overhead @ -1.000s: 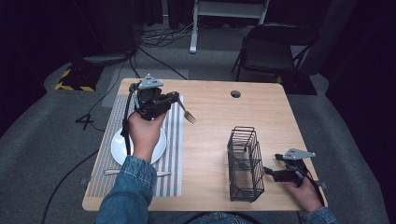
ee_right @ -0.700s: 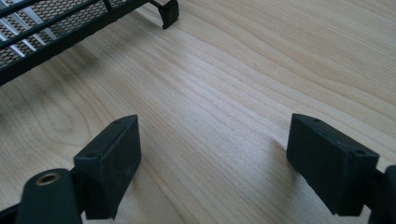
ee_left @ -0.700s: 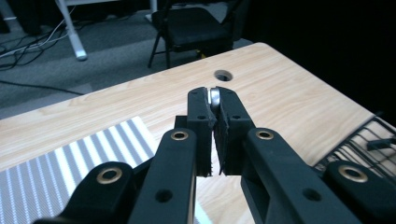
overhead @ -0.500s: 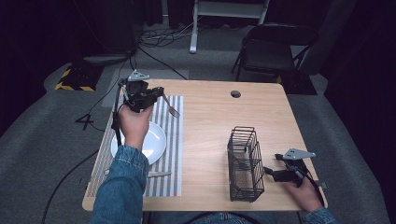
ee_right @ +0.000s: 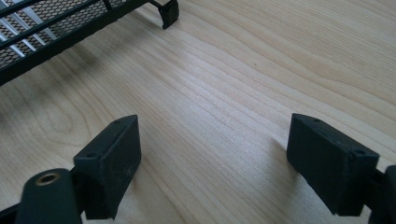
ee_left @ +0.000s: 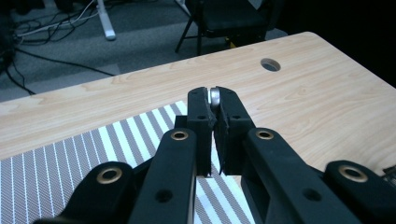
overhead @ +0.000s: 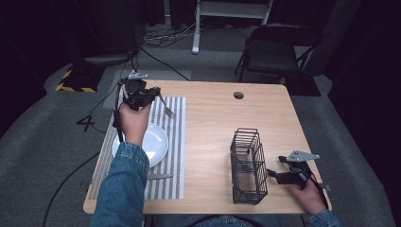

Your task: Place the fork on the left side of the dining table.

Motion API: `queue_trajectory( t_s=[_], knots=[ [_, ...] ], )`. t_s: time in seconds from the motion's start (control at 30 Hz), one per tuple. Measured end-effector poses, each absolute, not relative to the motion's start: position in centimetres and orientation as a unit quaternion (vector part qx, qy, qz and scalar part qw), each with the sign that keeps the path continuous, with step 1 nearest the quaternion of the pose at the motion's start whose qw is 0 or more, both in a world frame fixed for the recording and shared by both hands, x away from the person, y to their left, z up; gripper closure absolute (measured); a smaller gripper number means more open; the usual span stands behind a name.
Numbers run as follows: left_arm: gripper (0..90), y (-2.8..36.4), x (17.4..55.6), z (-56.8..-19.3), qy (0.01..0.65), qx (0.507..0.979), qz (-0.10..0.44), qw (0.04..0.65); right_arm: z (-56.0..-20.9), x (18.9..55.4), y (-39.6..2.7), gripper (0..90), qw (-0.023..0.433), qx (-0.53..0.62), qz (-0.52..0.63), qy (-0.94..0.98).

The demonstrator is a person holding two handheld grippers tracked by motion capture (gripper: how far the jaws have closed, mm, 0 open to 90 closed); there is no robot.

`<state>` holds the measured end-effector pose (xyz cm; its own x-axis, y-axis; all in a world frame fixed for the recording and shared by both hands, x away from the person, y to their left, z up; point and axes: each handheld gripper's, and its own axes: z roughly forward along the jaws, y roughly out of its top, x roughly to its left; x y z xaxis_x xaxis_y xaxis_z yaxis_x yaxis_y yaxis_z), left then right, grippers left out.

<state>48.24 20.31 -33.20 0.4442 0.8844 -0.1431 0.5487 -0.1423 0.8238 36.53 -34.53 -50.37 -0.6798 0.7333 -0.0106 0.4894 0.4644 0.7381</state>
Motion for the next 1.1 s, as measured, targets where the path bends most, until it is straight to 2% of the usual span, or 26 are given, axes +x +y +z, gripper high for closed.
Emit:
queue_trajectory(
  t_s=[0.57, 0.87, 1.1],
  knots=[
    [85.6, 22.9, 49.7, -35.8, 0.536, 0.711, 0.181, 0.417, -50.4, 36.5, -34.5, 18.0, 0.166, 0.364, 0.368, 0.839],
    [85.6, 24.5, 50.3, -36.4, 0.552, 0.692, 0.153, 0.440, -50.4, 36.5, -34.5, 18.0, 0.166, 0.364, 0.367, 0.840],
    [85.5, 24.7, 50.8, -36.6, 0.556, 0.693, 0.158, 0.431, -50.4, 36.5, -34.5, 17.9, 0.166, 0.364, 0.368, 0.839]
  ],
)
